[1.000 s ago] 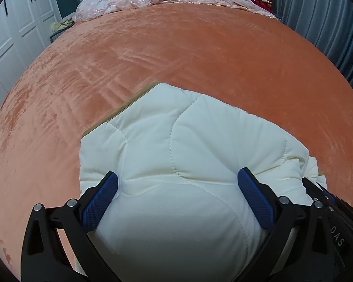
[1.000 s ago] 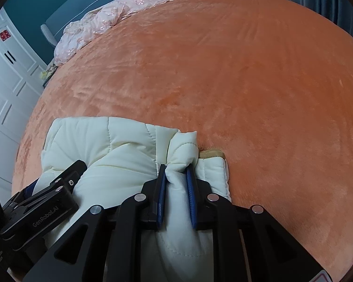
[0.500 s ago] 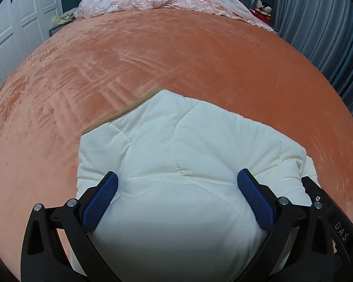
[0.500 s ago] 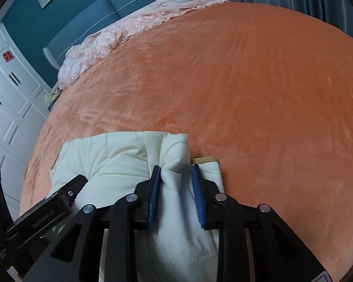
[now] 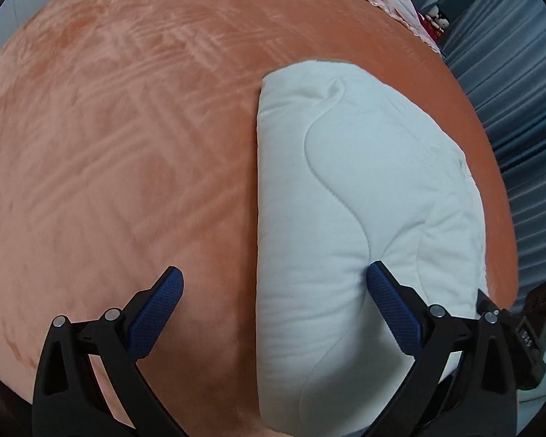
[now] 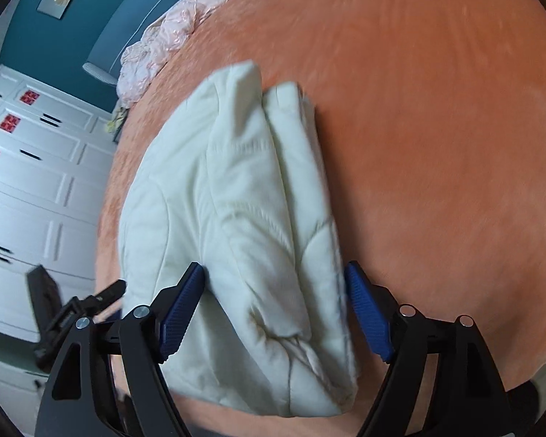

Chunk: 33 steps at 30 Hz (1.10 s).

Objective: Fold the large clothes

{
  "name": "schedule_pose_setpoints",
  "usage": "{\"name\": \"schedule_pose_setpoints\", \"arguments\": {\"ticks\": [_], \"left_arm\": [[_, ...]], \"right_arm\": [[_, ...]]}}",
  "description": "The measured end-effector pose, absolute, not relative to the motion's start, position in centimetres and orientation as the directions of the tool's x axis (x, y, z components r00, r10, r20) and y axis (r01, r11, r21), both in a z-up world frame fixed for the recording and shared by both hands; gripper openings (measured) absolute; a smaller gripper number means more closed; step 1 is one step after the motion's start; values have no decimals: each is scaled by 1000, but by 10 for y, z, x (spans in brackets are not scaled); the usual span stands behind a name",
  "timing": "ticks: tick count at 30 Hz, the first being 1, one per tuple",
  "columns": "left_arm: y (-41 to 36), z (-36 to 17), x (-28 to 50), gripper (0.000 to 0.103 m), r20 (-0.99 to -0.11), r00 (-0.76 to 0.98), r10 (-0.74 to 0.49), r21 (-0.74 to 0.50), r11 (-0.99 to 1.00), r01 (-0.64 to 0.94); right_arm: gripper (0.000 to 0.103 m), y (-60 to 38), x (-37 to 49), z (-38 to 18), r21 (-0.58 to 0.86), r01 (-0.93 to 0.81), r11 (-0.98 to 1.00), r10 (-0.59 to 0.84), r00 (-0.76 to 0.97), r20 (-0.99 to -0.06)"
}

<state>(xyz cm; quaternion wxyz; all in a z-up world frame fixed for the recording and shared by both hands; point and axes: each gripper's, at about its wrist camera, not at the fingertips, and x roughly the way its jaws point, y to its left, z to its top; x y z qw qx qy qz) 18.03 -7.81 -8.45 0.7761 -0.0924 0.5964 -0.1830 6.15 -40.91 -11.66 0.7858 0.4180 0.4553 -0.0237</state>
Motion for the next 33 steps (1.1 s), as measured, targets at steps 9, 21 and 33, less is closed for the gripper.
{"name": "schedule_pose_setpoints", "arguments": {"ticks": [9, 21, 33], "left_arm": [[-84, -115, 172, 98, -805, 109, -583, -574, 812, 105], [-140, -81, 161, 91, -859, 178, -480, -432, 867, 249], [-138, 13, 141, 73, -804, 351, -480, -317, 846, 430]], "right_arm": [[88, -401, 59, -149, 769, 398, 499, 450, 640, -623], [55, -394, 51, -134, 751, 380, 540, 424, 648, -632], [37, -367, 41, -48, 634, 313, 707, 275, 704, -655]]}}
